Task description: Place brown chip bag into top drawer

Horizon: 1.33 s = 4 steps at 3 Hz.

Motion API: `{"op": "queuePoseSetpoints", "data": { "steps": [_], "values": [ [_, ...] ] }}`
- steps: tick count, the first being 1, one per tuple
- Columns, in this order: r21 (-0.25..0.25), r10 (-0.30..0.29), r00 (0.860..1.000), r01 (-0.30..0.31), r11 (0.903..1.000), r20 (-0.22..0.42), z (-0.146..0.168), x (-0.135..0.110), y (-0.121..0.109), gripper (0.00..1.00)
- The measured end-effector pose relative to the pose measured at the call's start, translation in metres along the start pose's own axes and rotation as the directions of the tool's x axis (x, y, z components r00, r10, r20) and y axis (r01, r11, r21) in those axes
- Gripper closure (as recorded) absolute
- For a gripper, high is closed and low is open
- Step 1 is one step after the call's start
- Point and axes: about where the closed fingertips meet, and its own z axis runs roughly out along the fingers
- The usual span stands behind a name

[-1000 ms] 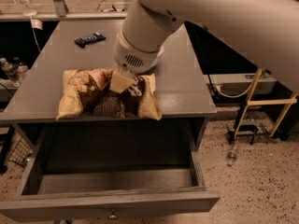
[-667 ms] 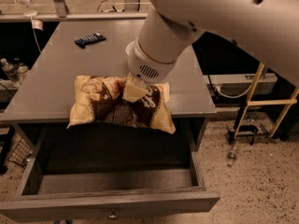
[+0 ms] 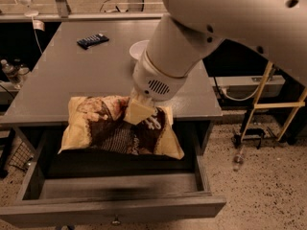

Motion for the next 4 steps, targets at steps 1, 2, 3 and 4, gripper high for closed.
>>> {"op": "queuePoseSetpoints", "data": {
  "steps": [1, 2, 3, 4],
  "values": [
    [-0.081, -0.045, 0.998, 0.048, 0.9955, 0.038, 0.010, -0.017, 0.023, 1.00],
    [-0.081, -0.045, 0.998, 0.048, 0.9955, 0.038, 0.010, -0.017, 0.023, 1.00],
    [-0.060, -0.059, 0.997, 0.062, 0.9962, 0.049, 0.027, -0.013, 0.027, 1.00],
    [-0.008, -0.088, 0.995, 0.088, 0.9960, 0.047, 0.066, -0.006, 0.030, 1.00]
  ]
}}
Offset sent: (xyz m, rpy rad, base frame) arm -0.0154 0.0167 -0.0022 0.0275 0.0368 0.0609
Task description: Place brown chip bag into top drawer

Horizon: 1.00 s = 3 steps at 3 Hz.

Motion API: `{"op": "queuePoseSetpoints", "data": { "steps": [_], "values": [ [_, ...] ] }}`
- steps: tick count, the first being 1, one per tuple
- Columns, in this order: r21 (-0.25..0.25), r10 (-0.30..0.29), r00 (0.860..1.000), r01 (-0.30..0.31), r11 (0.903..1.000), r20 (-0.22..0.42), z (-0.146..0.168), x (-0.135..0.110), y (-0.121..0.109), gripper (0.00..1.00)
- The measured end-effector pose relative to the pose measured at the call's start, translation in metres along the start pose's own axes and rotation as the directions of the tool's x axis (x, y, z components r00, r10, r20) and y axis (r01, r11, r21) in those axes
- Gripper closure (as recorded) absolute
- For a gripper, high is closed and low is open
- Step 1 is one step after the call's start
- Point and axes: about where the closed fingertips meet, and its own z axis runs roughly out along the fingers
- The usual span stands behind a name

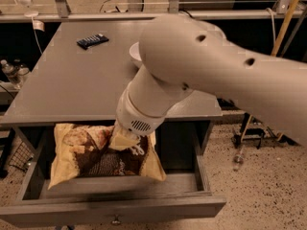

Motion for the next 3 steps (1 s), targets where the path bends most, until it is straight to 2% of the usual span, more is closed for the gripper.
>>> {"op": "queuePoseSetpoints", "data": {
  "steps": [1, 3],
  "values": [
    [0.058, -0.028, 1.000, 0.028, 0.9979, 0.000, 0.025, 0.004, -0.001, 1.00],
    [0.183, -0.025, 0.999, 0.032, 0.9826, -0.040, 0.072, 0.012, -0.017, 1.00]
  ]
}}
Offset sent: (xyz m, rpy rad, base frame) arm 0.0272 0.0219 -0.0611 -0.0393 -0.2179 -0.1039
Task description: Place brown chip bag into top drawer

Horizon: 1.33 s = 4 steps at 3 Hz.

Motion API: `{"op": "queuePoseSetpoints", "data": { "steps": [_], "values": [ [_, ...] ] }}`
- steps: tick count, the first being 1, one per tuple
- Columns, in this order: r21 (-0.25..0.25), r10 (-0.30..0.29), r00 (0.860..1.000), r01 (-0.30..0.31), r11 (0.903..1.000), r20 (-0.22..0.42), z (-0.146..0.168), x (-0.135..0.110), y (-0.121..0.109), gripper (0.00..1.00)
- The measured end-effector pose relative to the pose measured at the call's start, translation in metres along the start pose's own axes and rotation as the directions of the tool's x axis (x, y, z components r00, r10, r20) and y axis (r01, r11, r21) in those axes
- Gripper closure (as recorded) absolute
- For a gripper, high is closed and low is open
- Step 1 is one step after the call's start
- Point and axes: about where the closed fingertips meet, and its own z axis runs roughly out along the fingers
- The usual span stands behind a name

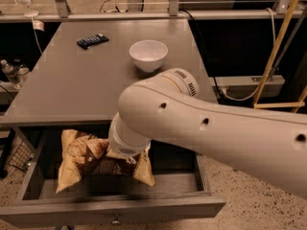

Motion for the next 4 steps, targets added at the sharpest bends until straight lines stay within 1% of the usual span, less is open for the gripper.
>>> {"op": "queuePoseSetpoints", "data": {
  "steps": [1, 2, 3, 4],
  "values": [
    [0.000, 0.009, 1.000, -0.009, 1.0000, -0.011, 0.022, 0.006, 0.001, 1.00],
    [-0.012, 0.023, 0.999, -0.023, 0.9997, -0.022, 0.048, 0.014, 0.003, 1.00],
    [-0.013, 0.050, 0.998, -0.050, 0.9987, -0.027, 0.067, 0.022, 0.001, 1.00],
    [-0.002, 0.085, 0.996, -0.085, 0.9964, -0.019, 0.083, 0.025, -0.006, 1.00]
  ]
}}
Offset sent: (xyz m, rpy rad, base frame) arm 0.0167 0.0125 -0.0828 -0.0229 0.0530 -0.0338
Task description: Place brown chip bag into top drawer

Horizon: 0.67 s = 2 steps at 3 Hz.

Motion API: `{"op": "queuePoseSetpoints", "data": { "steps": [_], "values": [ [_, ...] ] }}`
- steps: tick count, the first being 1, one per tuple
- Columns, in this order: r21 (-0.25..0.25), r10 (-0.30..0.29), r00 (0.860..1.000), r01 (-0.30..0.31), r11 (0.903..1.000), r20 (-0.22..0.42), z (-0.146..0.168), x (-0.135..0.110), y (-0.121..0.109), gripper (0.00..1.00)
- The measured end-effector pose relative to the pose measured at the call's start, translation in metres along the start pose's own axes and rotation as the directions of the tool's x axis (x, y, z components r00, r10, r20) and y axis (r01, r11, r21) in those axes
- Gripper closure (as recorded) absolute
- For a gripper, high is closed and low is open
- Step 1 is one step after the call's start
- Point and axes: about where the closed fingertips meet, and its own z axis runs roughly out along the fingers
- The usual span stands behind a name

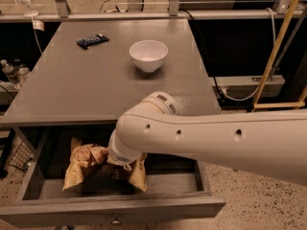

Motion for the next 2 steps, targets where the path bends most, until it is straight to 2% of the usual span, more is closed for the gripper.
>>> {"op": "queuePoseSetpoints", "data": {
  "steps": [2],
  "values": [
    [0.085, 0.061, 0.997, -0.064, 0.9944, 0.037, 0.0088, -0.0007, -0.0147, 1.00]
  ]
}}
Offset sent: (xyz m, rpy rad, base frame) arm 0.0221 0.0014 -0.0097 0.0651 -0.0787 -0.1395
